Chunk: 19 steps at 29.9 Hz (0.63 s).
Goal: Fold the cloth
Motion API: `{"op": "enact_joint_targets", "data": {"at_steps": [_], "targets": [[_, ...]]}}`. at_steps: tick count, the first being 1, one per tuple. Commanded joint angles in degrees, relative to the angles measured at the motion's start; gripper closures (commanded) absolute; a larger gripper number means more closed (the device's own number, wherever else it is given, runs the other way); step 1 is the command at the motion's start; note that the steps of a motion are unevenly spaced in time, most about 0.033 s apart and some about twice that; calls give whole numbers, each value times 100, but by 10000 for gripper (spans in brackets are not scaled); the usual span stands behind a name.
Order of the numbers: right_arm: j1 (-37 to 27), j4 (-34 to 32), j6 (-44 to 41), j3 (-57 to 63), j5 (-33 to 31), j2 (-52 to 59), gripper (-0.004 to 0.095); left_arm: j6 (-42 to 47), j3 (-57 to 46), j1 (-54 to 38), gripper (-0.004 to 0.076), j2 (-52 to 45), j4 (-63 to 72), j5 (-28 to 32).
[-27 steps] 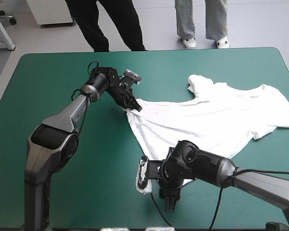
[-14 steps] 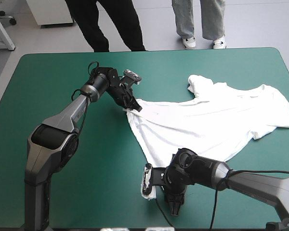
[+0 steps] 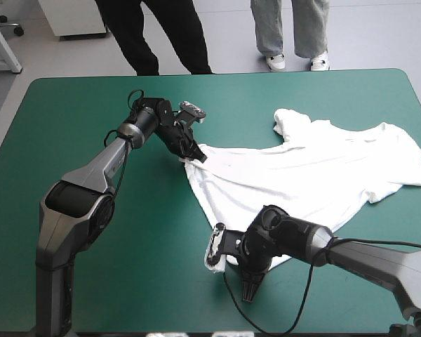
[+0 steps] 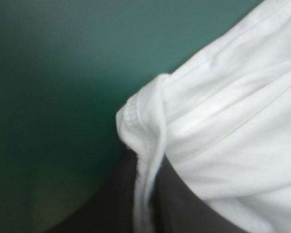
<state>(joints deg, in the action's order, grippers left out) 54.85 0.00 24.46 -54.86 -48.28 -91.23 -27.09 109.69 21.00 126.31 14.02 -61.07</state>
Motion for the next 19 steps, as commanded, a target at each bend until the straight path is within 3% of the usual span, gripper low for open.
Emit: {"op": "enact_joint_targets", "data": {"at_steps": [1,11,19], "targets": [[-263,-54,-195,128,705,-293,921,28,49,3,733,-265,225,-326],[-894,-500,-1030,-562,-280,473,921,192,49,-38,733,-1148,225,-444],[-1405,-584,-1521,-2073,-1323,1513,921,306,49,-49,733,-2570,227,-455]]}}
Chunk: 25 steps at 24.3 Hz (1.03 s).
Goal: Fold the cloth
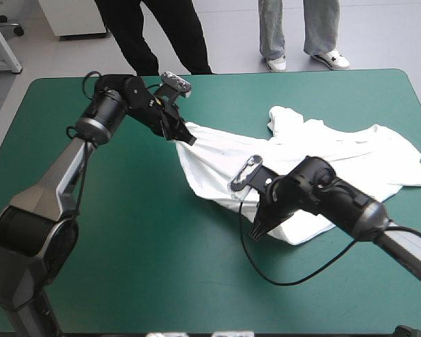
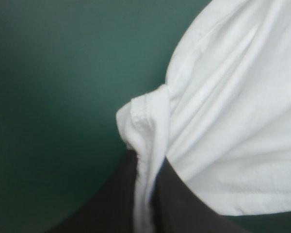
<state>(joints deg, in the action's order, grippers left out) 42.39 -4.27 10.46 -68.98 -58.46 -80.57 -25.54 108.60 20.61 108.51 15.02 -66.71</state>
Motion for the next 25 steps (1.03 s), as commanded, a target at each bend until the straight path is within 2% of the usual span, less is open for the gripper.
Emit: {"op": "enact_joint_targets", "data": {"at_steps": [1,8,13,16,20,25], "targets": [[-194,-193,-225,-908,-464,536,921,185,158,-10,733,-980,128,109],[-222,-1067,-840,-2705,-1308,869,921,197,158,-10,733,-2195,498,615],[-222,-1303,-1014,-4041,-1308,936,921,176,158,-10,733,-2851,681,915],[-222,-1378,-1003,-5013,-1296,936,921,81,325,-10,733,-3314,681,1295],[-222,-1729,-1084,-6131,-944,936,921,-20,1151,-10,733,-3652,681,1712],[-222,-2052,-1408,-7100,172,936,921,-114,2519,-10,733,-3674,681,2051]]}}
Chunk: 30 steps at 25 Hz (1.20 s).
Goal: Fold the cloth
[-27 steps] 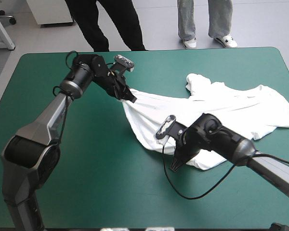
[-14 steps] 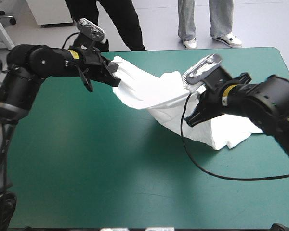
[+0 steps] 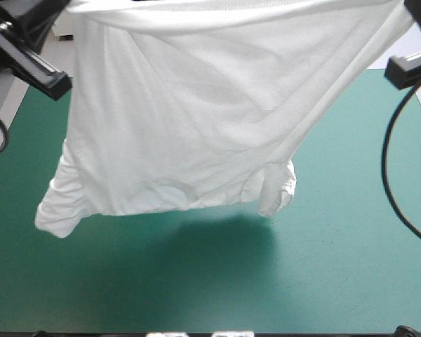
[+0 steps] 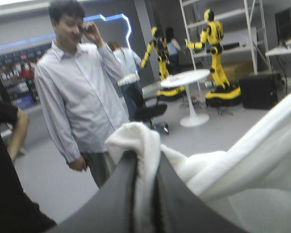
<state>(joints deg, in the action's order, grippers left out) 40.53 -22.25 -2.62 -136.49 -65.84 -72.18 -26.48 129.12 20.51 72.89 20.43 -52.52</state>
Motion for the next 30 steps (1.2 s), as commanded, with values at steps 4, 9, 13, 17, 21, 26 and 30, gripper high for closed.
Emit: {"op": "enact_joint_targets", "data": {"at_steps": [4,9,13,17,21,26,30], "targets": [[-36,-254,-125,-553,1520,97,921,-84,1030,0,733,-126,238,734],[-36,-372,-125,-543,1839,63,921,-218,1062,0,733,-149,224,734],[-36,-512,-231,-543,1906,-114,921,-69,1062,0,733,123,185,734],[-36,-1312,-791,-543,1679,-523,921,178,1051,0,733,624,85,734],[-36,-2176,-1211,-543,1691,-1031,921,404,1051,0,733,1174,-175,927],[-1024,-2119,-1802,-555,2744,-1769,921,481,1051,0,733,1958,-511,2264],[-2096,-611,-1588,-555,3695,-2162,921,459,1074,0,732,2397,-445,3728]]}}
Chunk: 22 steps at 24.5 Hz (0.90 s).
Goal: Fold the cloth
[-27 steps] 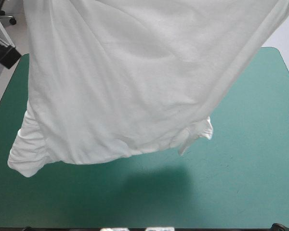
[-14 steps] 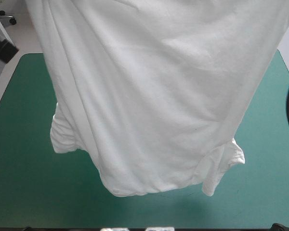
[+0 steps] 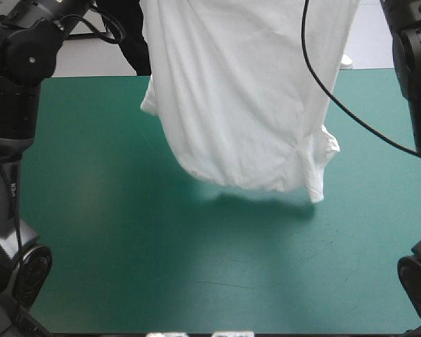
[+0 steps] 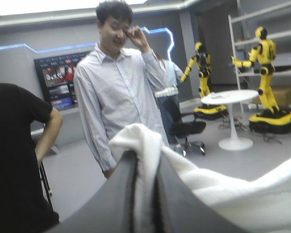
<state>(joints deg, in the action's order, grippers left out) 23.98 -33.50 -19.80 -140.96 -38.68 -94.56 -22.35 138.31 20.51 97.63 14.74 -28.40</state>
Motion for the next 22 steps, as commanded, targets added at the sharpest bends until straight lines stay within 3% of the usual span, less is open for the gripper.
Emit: {"op": "enact_joint_targets", "data": {"at_steps": [1,4,6,8,10,17,22], "targets": [[-706,847,210,-108,1266,-6,921,46,155,0,732,25,135,1681],[-1098,1096,399,-105,1303,-206,921,32,155,-28,732,279,124,1635],[-1239,1697,669,-105,1171,-442,921,32,155,-173,732,486,111,979],[-1266,2548,1261,148,450,-736,921,95,144,-486,733,760,138,-355],[-1266,2607,1290,536,260,-798,921,336,32,-637,733,873,151,-749],[-1266,2662,1511,2318,-861,-540,921,409,-1869,-804,733,432,194,-1061],[-1266,2712,1631,3614,-1095,-81,921,119,-3352,-792,733,62,612,-1305]]}}
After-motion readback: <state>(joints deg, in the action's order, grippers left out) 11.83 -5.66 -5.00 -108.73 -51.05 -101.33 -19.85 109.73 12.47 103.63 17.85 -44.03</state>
